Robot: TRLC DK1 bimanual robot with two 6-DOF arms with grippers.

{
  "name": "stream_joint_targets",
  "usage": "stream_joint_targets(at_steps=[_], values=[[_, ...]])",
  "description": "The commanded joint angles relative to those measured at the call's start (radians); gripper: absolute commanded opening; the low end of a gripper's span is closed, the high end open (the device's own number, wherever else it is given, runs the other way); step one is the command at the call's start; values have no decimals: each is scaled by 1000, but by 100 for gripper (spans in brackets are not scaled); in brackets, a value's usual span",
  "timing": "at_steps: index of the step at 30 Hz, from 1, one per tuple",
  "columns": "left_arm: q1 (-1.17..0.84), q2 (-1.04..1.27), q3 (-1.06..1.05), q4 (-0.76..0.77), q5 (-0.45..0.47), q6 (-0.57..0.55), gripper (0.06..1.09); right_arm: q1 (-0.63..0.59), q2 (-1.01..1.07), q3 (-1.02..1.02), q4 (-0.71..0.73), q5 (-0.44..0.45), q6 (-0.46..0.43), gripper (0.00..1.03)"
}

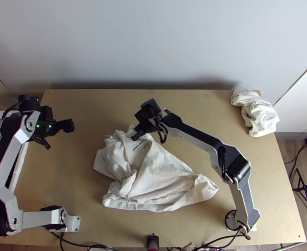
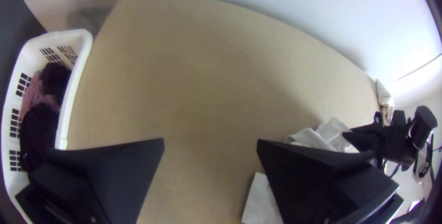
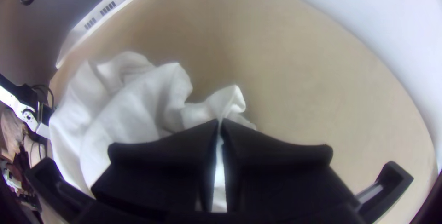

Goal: Fold the t-shirt

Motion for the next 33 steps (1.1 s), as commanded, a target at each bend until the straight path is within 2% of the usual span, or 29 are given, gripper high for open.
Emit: stream_joint_targets(at_steps=[1,9,16,19,28,33], values=[[23,-3,-9,11,-2,-1,104,-13,-4,52,69,40,-9,3],[-61,-23,-66,25,0,1,104,-35,-3,288,138,132,46,3],[-104,-22,-68,50,0,-20,104,-35,14,479,141,188,46,3],[-121,-17,-71,50,0,-24,104,-39,8,497,184,228,23,3],[-167,-14,-88,48,1,-19,104,-95,-4,525,216,275,-12,3],[-298,-20,-143,48,1,-30,104,-113,-11,535,229,283,-15,3]])
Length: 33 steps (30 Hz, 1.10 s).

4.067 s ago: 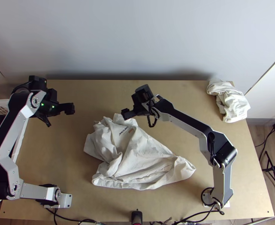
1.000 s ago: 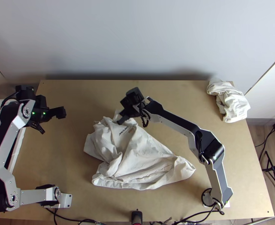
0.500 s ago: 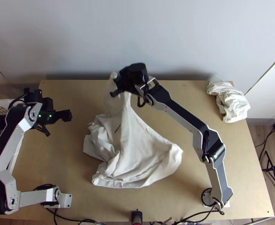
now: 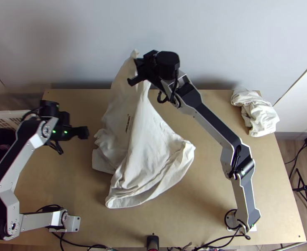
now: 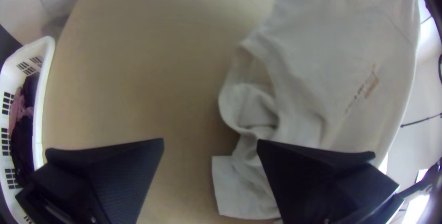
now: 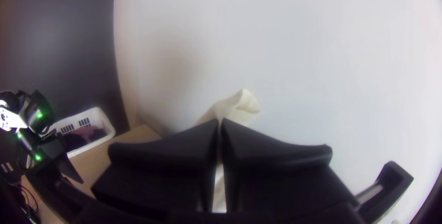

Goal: Fold the t-shirt

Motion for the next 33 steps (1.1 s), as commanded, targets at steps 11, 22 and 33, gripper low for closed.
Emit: stream_joint_targets(at_steps=[11,22,33], values=[[-207,0,-109,12,0,-32,104,-25,-22,20,9,31,-11,3],[-365,-132,-312,32,-12,-80,104,-20,-25,20,8,31,-4,3],[-460,-158,-425,131,-49,-134,104,-15,-28,22,9,34,21,3]])
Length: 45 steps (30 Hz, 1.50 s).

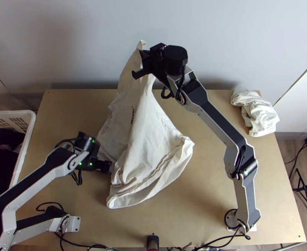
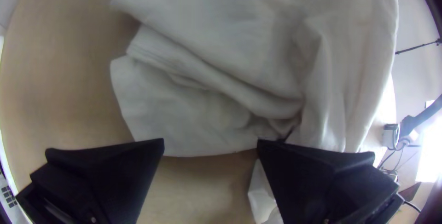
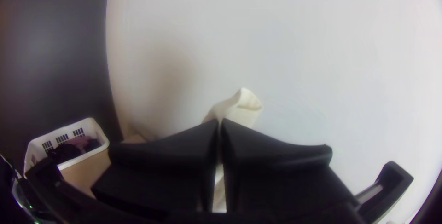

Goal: Fold the t-shirt

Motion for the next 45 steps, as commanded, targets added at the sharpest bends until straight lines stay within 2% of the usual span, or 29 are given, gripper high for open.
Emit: stream_joint_targets(at_steps=[1,6,7,8,9,10,11,17,25,31,35,41,45], values=[[-72,-9,-72,63,-38,-20,104,5,-3,2,3,1,20,3],[-107,49,-87,135,-121,-48,103,5,-18,2,0,1,45,3],[-112,61,-82,137,-135,-46,101,5,-23,0,-1,1,48,3],[-117,74,-79,138,-136,-46,91,5,-26,0,-1,2,51,3],[-118,83,-76,144,-136,-45,71,5,-32,0,-4,2,53,3],[-118,87,-73,154,-136,-43,37,5,-37,-1,-6,2,56,3],[-118,90,-72,169,-144,-43,7,5,-41,-3,-10,2,56,3],[-98,110,-81,201,-219,-25,9,5,-63,-20,-24,9,59,3],[184,159,8,304,-233,100,9,5,-86,-35,-32,24,57,3],[405,228,186,368,-230,118,9,-5,-107,-49,-33,30,57,3],[511,340,338,370,-192,127,9,-12,-118,-54,-35,35,57,3],[529,495,522,413,-169,112,9,-8,-141,-54,-44,35,57,3],[519,636,718,439,-169,47,9,-5,-169,-78,-53,44,57,3]])
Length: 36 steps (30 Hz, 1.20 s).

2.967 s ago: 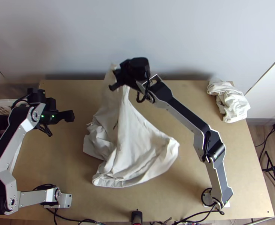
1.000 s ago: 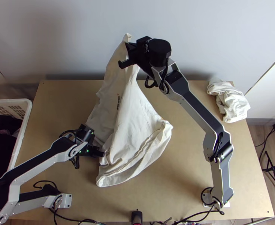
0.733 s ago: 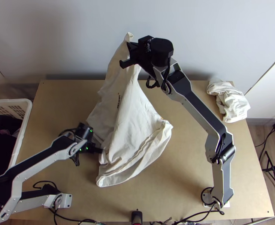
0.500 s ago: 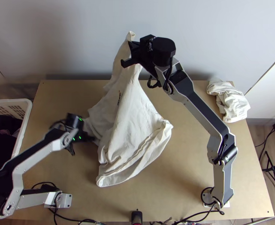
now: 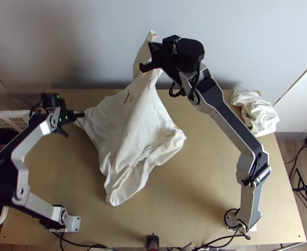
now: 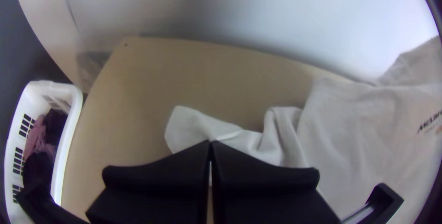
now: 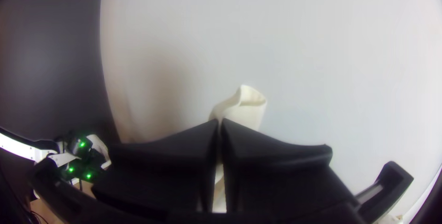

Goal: Fold the t-shirt

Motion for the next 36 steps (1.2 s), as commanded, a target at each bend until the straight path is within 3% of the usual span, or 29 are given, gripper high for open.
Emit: stream_joint_targets(at_steps=[1,4,17,29,36], values=[[27,235,327,29,13,-79,9,4,-42,-29,-16,10,0,3],[1,345,510,-48,13,-123,9,-1,-65,-51,-24,19,0,3],[-130,689,1042,-57,-20,-188,9,-14,-226,-236,-134,25,11,3],[-265,755,1054,12,-43,-214,9,15,-600,-727,-314,-79,86,3],[-297,788,1054,40,-60,-217,9,21,-737,-799,-419,-170,137,3]])
